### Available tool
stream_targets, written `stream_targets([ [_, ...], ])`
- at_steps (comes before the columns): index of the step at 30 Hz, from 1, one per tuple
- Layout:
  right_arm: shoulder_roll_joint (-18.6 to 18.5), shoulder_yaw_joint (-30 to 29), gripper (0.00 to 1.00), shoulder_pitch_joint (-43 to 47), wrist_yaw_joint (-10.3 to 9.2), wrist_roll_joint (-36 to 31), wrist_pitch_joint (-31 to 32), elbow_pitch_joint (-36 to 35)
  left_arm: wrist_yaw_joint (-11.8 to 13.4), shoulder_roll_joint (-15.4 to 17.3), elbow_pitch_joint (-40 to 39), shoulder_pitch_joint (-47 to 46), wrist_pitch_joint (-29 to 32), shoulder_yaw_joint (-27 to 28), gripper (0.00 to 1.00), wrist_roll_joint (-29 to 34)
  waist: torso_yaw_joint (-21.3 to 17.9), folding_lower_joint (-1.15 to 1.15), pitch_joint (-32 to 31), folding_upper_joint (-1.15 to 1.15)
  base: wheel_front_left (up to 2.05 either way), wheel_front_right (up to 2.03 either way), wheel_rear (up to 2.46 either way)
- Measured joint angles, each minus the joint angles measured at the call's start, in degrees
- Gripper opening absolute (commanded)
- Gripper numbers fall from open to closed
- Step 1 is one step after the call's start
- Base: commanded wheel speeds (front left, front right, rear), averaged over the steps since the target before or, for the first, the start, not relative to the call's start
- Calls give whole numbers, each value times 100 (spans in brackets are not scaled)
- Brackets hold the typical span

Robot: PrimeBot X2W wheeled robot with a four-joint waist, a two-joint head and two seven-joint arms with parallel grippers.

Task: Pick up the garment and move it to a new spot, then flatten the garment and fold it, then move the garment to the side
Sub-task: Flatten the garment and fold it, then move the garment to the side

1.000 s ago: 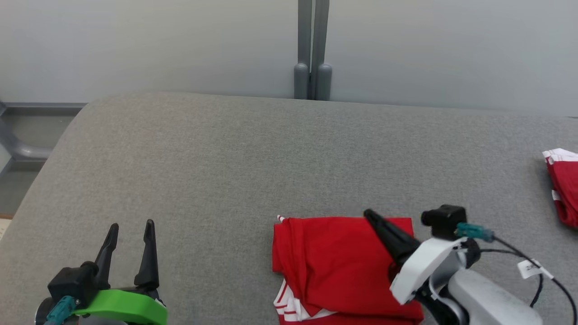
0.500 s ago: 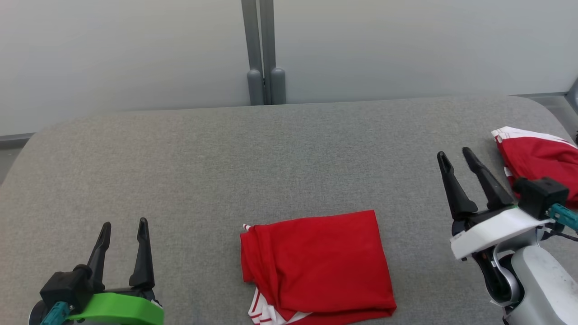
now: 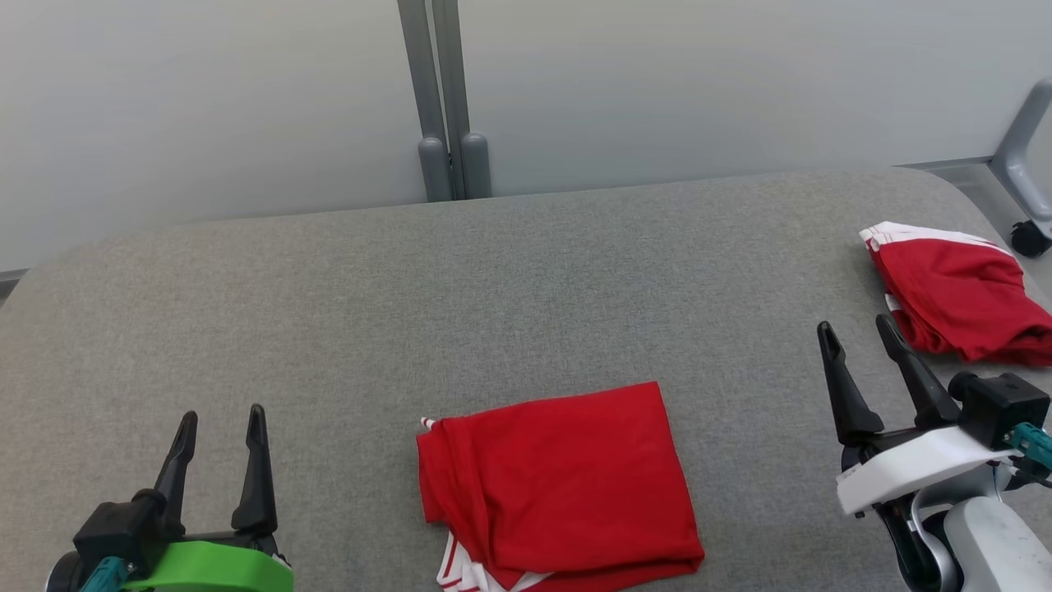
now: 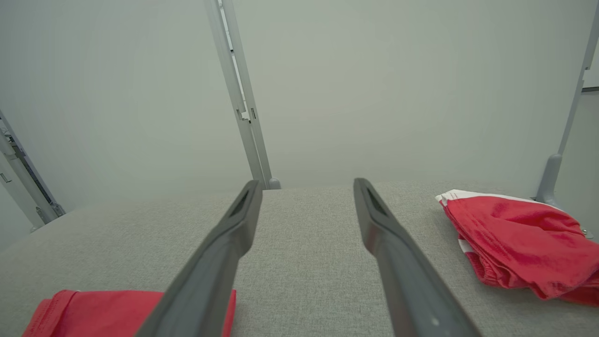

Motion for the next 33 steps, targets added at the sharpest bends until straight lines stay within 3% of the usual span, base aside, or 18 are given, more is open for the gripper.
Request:
stream_targets([
  [17,54,230,100,-4,0,-19,381,82,-179,-160,175,-7,0,113,100,221,150,0,43,0,0,0,0],
  [25,140,842,100,-237,0,520,1919,502,-215,-207,194,-54,0,120,100,339,378,0,54,0,0,0,0],
  [33,422,728,100,-576,0,899,3257,1412,-243,-259,250,-94,0,54,100,386,772,0,79,0,0,0,0],
])
